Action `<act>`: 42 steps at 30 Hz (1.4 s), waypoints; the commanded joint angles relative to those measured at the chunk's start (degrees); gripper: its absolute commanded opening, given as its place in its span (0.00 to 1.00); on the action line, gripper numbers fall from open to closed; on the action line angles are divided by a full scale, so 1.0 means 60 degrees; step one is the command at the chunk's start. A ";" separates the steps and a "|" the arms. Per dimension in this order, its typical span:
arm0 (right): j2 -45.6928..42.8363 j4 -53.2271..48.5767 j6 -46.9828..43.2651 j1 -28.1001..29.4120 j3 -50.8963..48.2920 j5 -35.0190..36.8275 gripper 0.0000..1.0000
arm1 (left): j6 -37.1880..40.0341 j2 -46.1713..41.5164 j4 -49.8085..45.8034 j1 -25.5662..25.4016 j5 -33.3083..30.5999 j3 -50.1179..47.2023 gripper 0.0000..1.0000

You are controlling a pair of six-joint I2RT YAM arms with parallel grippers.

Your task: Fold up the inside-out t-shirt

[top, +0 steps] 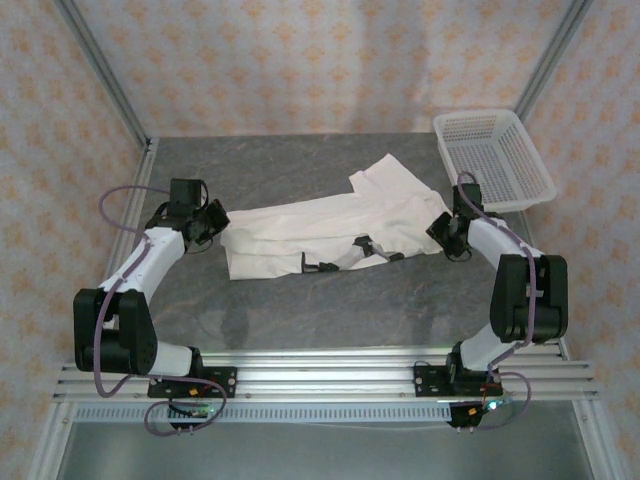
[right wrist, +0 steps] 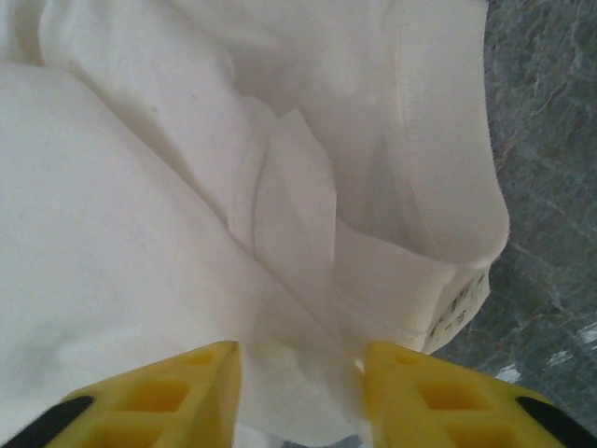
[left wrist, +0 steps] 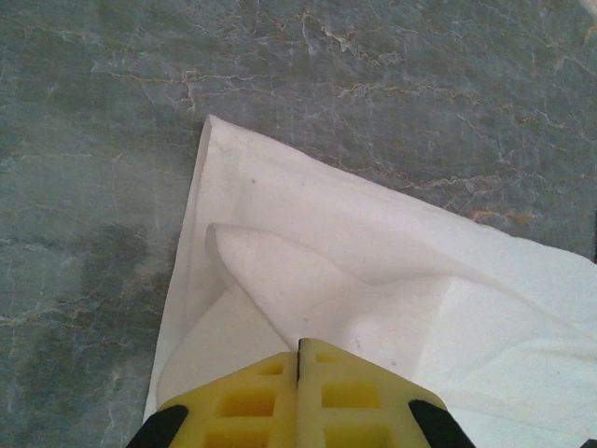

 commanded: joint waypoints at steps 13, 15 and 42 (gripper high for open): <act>-0.0780 -0.0385 0.0270 0.0018 0.0485 -0.1006 0.00 | 0.0112 0.0059 0.0167 0.0105 -0.0012 0.0294 0.00; -0.1344 -0.0536 0.0535 0.0018 0.0806 -0.1014 0.00 | 0.0140 -0.0178 -0.0090 0.0117 0.0112 0.0533 0.00; -0.4595 -0.1877 0.1449 0.0019 1.2398 0.1661 0.00 | 0.0259 -0.3533 -0.3702 0.0160 -0.0546 1.0154 0.00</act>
